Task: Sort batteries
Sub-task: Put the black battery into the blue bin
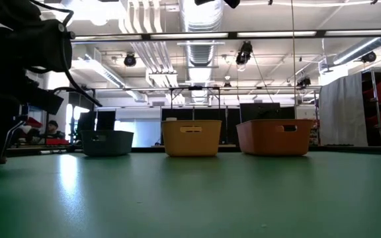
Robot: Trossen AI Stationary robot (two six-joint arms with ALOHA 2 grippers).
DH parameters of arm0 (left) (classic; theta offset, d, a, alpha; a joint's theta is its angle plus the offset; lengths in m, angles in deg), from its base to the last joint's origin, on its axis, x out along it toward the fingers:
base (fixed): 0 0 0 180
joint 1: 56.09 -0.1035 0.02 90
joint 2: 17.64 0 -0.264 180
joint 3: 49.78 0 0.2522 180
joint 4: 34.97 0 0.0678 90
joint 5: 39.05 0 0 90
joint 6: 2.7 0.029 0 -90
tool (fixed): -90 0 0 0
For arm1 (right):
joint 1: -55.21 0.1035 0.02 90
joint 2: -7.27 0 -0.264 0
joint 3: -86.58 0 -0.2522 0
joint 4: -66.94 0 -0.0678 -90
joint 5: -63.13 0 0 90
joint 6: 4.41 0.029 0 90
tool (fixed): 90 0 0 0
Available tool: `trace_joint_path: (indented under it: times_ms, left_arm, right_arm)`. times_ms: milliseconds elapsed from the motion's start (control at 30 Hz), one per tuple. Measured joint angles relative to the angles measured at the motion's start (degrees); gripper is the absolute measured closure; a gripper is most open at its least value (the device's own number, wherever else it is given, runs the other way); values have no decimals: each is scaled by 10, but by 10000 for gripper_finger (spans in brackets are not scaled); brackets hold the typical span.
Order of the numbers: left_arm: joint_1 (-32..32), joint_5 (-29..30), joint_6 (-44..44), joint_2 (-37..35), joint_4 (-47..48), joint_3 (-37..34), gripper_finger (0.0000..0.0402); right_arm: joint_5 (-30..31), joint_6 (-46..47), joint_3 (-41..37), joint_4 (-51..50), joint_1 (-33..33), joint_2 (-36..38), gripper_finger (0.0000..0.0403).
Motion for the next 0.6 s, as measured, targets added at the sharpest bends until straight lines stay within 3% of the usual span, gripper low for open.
trace_joint_path:
  times_ms: [200,400,600]
  left_arm:
    - [0,1,-4,5,0,0,386]
    - [-2,19,14,4,2,27,387]
    - [-33,76,66,4,-3,125,393]
  right_arm:
    - [0,0,0,0,0,0,390]
    - [0,0,1,-1,0,3,390]
    - [0,0,31,-12,0,8,390]
